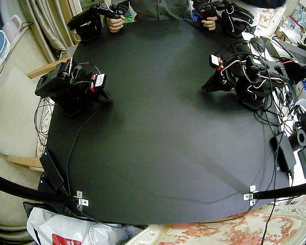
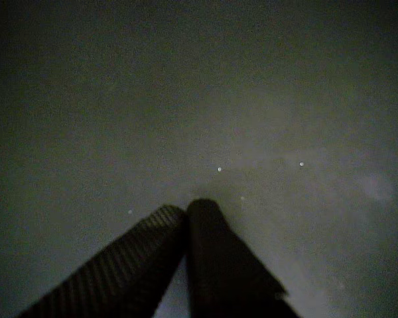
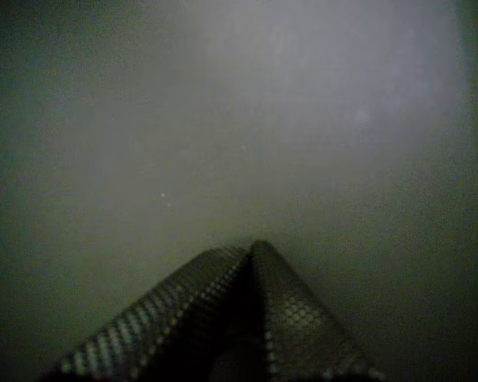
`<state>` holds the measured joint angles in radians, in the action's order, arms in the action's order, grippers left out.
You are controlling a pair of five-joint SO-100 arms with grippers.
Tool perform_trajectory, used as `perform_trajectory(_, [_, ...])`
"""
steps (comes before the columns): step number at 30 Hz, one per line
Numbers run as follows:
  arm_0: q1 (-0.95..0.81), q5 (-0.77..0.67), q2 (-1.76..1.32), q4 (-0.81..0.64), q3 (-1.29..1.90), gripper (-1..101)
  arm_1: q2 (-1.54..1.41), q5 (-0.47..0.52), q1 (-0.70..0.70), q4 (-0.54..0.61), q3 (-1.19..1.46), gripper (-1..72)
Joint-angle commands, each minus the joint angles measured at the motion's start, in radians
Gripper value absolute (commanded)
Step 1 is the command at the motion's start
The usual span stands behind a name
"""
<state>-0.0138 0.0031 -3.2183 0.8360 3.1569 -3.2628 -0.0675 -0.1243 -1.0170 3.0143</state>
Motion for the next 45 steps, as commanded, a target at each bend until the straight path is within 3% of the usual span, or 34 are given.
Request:
perform_trajectory(1, [-0.008, 0.011, -0.021, 0.003, 0.008, 0, -0.011, -0.009, -0.011, 0.0, -0.008, -0.3])
perform_trajectory(11, [-0.008, 0.009, -0.021, 0.003, 0.008, 0, -0.011, 0.028, 0.003, 0.061, -0.058, -0.3])
perform_trajectory(16, [-0.005, 0.008, -0.021, 0.003, 0.008, 0, -0.009, 0.195, 0.11, 0.219, -0.262, -0.5])
perform_trajectory(18, [-0.005, 0.008, -0.021, 0.003, 0.008, 0, 0.044, 0.291, 0.209, 0.362, -0.423, -0.5])
perform_trajectory(23, [-0.005, 0.008, -0.021, 0.003, 0.008, 0, 0.563, 0.411, 0.353, 0.614, -0.805, -0.5])
perform_trajectory(24, [-0.005, 0.008, -0.021, 0.003, 0.008, 0, 0.782, 0.457, 0.413, 0.661, -0.994, -0.5])
perform_trajectory(34, [-0.005, 0.008, -0.021, 0.003, 0.008, 0, 1.058, 0.551, 0.572, 0.773, -1.339, -0.5])
perform_trajectory(45, [-0.008, 0.011, -0.021, 0.005, 0.008, 0, 1.542, 0.515, 0.508, 1.0, -1.563, -0.5])
